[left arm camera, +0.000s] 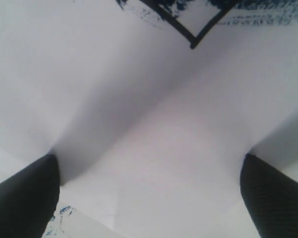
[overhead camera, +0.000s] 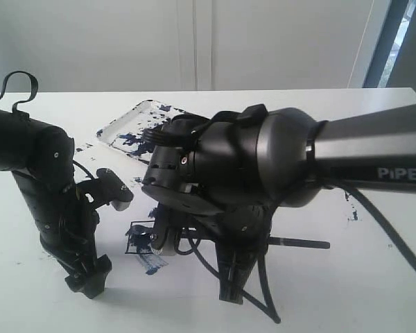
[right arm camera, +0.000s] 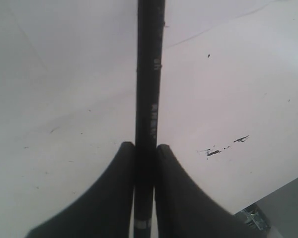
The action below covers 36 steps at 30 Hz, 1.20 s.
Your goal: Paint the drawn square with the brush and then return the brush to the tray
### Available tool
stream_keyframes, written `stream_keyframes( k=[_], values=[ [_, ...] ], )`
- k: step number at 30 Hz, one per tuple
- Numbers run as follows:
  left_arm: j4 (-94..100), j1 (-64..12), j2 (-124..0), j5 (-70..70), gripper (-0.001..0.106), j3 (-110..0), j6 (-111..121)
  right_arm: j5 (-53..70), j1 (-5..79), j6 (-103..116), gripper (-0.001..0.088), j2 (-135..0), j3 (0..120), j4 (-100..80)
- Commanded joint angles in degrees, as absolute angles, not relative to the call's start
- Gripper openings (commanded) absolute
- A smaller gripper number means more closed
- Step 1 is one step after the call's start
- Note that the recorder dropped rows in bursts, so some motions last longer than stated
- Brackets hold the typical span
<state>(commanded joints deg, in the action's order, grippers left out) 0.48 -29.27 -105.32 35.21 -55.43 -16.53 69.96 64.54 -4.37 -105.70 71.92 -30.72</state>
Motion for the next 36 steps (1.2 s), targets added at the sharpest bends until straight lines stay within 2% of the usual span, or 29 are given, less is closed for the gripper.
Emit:
stream_keyframes(
  k=[36],
  values=[
    [0.5, -29.3, -104.4, 34.6, 0.098, -55.4, -16.9, 70.0, 61.5, -3.7, 0.0000, -105.7, 67.2, -34.9]
  ],
)
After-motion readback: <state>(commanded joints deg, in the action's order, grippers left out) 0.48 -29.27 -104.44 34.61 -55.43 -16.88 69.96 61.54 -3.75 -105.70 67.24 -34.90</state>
